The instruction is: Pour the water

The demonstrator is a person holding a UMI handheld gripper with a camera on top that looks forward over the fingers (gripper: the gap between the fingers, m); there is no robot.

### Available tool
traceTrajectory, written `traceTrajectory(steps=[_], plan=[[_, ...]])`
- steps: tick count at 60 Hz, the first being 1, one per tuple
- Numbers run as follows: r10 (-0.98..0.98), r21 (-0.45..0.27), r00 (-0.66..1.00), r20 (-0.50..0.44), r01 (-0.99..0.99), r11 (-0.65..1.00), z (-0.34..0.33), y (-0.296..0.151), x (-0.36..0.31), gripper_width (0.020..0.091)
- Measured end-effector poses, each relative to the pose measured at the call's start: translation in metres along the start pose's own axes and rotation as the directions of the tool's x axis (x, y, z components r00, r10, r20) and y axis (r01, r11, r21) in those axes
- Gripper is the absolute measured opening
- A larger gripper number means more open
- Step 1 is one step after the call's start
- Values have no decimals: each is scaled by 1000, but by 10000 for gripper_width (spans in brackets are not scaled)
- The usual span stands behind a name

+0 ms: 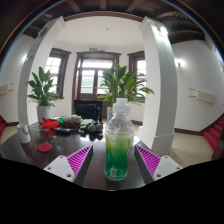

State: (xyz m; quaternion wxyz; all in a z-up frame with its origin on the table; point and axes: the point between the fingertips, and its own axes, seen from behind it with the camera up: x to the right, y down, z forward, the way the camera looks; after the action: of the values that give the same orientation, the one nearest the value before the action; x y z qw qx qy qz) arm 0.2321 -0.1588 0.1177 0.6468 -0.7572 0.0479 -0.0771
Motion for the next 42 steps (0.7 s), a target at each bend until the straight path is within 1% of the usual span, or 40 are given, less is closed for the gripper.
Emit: traceTrajectory(steps=[2, 7, 10, 12, 13, 17, 18, 20, 24, 27, 28, 29, 30, 31, 33, 34, 42], plan=[[4, -9, 1000, 5, -4, 1000, 13, 3, 1, 855], [43, -4, 999, 15, -43, 999, 41, 3, 3, 855], [66, -12, 997, 27, -66, 998, 55, 3, 2, 834], [79, -15, 997, 27, -78, 997, 63, 3, 5, 798], [86, -15, 996, 25, -85, 996, 65, 3, 7, 768], [106, -4, 994, 13, -106, 994, 73, 0, 14, 594], [110, 1, 994, 11, -110, 994, 74, -1, 16, 582], [111, 8, 994, 11, -111, 994, 75, -3, 17, 581], [86, 12, 996, 21, -87, 996, 76, -2, 16, 527], [80, 8, 997, 5, -80, 997, 77, 0, 18, 454], [75, 11, 997, -4, -75, 997, 81, 0, 16, 463], [72, 15, 997, -7, -72, 997, 81, 0, 16, 386], [69, 17, 998, -9, -69, 998, 81, 0, 16, 390], [61, 23, 998, -7, -60, 998, 82, -1, 15, 333], [48, 30, 999, -18, -47, 998, 82, -2, 15, 324], [41, 32, 999, -16, -40, 999, 83, -2, 14, 293], [-48, 13, 999, -18, 48, 999, 83, -1, 4, 292]])
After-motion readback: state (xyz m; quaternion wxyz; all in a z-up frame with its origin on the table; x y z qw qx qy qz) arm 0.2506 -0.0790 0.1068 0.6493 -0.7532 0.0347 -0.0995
